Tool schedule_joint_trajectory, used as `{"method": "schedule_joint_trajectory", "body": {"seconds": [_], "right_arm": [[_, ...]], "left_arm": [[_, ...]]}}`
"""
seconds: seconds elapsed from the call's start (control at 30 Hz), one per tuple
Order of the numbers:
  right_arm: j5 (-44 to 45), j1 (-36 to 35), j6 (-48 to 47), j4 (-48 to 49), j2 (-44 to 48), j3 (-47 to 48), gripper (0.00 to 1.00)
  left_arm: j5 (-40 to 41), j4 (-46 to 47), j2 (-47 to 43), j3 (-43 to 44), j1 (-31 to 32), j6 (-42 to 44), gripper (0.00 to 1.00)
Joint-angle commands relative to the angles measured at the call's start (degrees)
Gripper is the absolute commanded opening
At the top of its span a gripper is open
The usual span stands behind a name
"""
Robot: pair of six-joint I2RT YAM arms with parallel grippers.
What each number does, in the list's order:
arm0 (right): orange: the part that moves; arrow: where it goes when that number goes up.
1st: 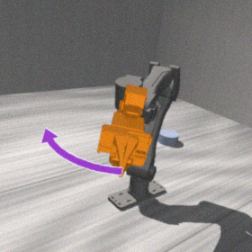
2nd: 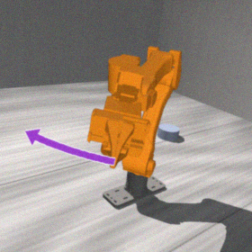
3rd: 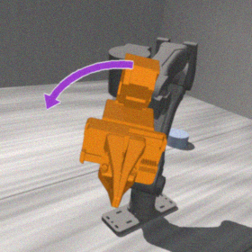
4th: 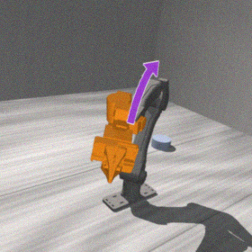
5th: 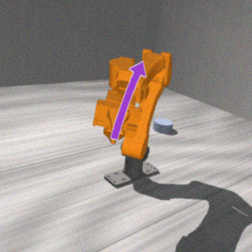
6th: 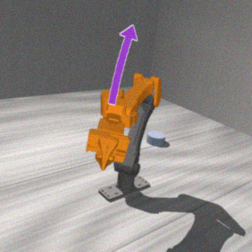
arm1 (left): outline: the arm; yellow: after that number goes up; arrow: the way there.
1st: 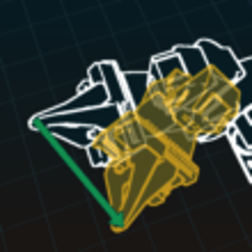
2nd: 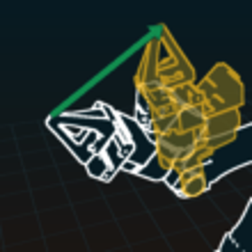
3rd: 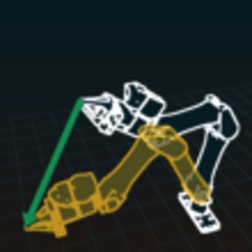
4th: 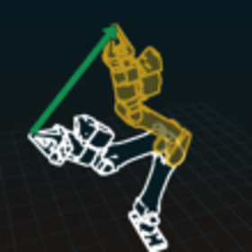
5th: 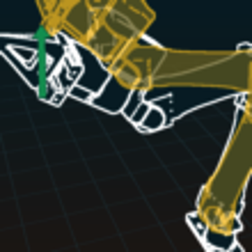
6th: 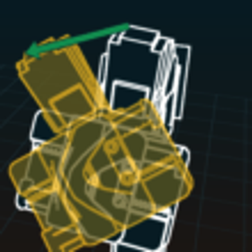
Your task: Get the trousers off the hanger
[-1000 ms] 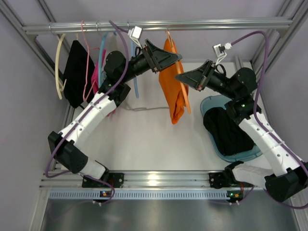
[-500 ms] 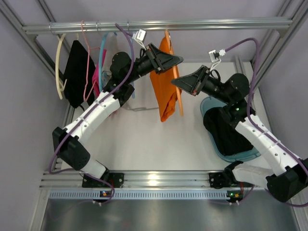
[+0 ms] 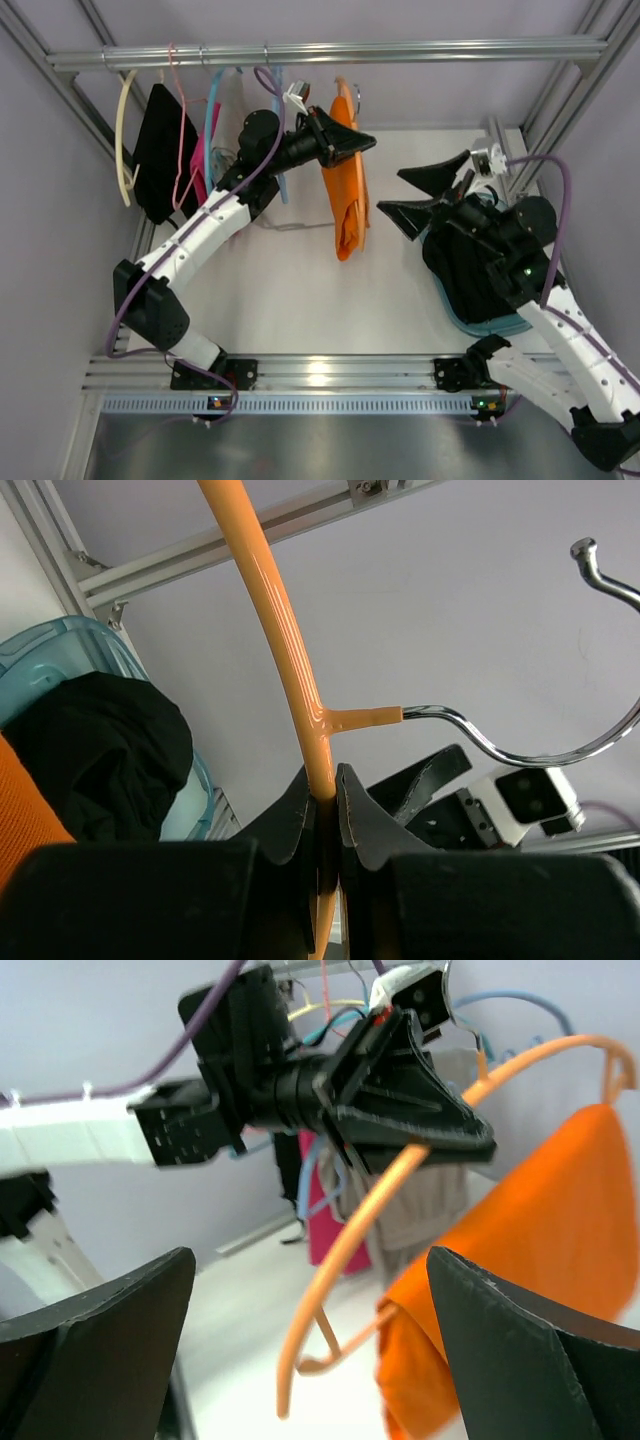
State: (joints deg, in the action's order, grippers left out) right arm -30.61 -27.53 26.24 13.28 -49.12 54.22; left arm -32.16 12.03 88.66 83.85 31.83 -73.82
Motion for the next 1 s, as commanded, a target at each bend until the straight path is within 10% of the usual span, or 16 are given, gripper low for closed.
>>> {"method": "schedule_joint_trajectory", "body": {"seconds": [0.0, 0.33, 0.97], "right_arm": [[4.3, 0.5, -16.6, -5.4, 5.0, -5.0, 0.99], [9.6, 0.2, -27.7, 5.7, 9.0, -19.9, 0.99], [22.4, -8.9, -34.1, 24.0, -6.7, -18.4, 0.97]], "left_arm": [[-1.3, 12.8, -2.8, 3.1, -0.7, -1.0, 0.00], [-4.9, 13.2, -0.5, 6.9, -0.6, -5.3, 0.00], [-9.6, 14.9, 0.2, 10.8, -0.5, -4.1, 0.00]]}}
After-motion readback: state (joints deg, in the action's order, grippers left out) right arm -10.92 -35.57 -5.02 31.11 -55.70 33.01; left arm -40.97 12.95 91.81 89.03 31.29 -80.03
